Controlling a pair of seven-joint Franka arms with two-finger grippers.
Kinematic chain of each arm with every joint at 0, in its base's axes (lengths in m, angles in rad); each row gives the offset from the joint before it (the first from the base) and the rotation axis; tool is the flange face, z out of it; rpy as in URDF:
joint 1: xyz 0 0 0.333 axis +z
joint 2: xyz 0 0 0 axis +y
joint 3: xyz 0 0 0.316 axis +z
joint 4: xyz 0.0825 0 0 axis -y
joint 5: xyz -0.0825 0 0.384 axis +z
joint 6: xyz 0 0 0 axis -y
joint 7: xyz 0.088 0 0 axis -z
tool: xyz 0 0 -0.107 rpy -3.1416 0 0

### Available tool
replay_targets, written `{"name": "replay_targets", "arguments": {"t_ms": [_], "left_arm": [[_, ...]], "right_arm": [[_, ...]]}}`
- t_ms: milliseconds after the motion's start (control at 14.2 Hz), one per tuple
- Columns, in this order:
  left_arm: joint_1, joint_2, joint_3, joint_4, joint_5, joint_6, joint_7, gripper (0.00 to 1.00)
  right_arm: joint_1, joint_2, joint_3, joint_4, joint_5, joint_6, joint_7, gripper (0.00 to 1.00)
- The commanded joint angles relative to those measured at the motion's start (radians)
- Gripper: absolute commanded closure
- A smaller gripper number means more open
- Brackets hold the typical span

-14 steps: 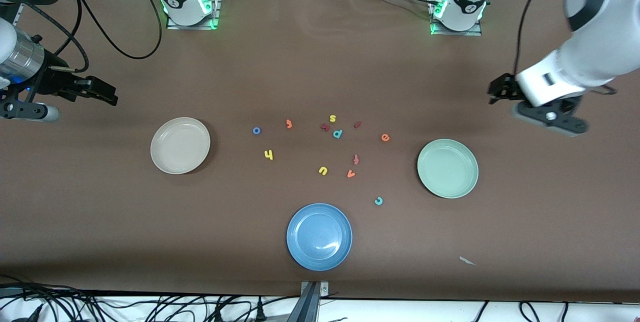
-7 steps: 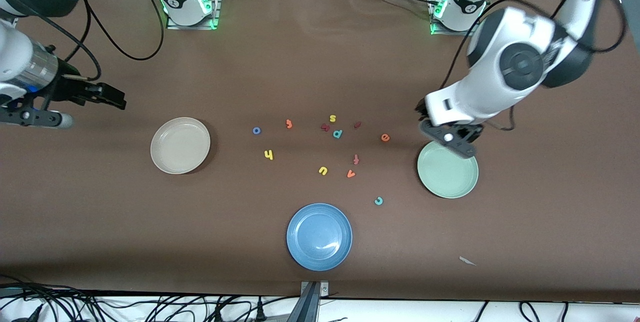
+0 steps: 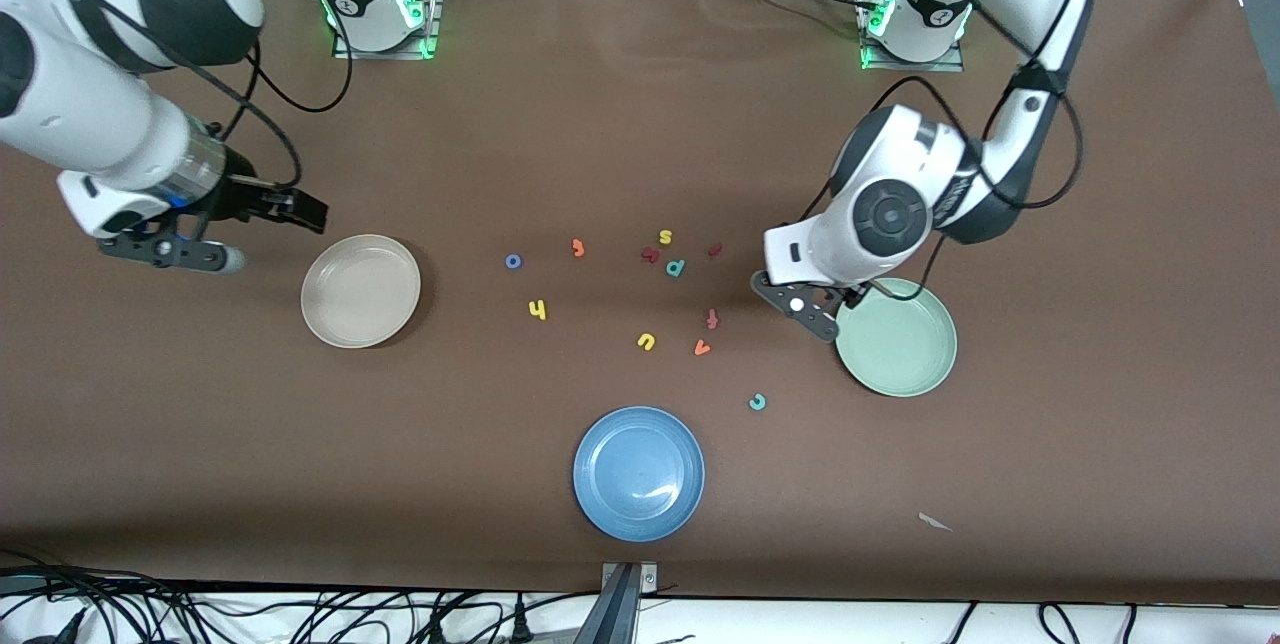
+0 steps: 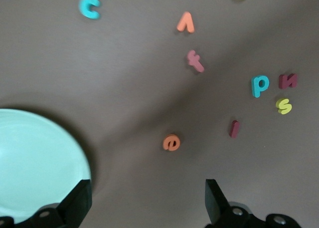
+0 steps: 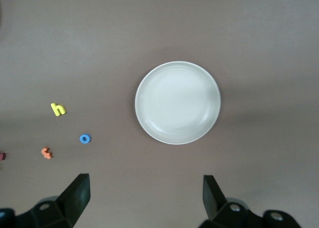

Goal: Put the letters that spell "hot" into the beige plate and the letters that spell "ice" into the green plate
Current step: 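Reach the left gripper to orange e while the right gripper reaches yellow h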

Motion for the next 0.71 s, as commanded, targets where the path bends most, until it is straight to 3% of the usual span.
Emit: {"name": "replay_targets", "arguments": {"t_ms": [0, 141, 635], "left_arm": [[-0.024, -0.013, 0.013, -0.145, -0.023, 0.168, 0.006, 0.00], [-0.037, -0.010, 0.014, -0.198, -0.018, 0.255, 0.006, 0.00], [-0.077, 0.093, 0.014, -0.201, -0.015, 0.324, 0.009, 0.05]], "right_arm": [[-0.002, -0.008, 0.042, -0.066, 0.005, 0.071, 0.015, 0.00], [0.030, 0.030, 0.054, -0.066, 0.005, 0.097, 0.018, 0.00], [0.165, 0.181, 0.054, -0.069, 0.002, 0.281, 0.155, 0.00]]}}
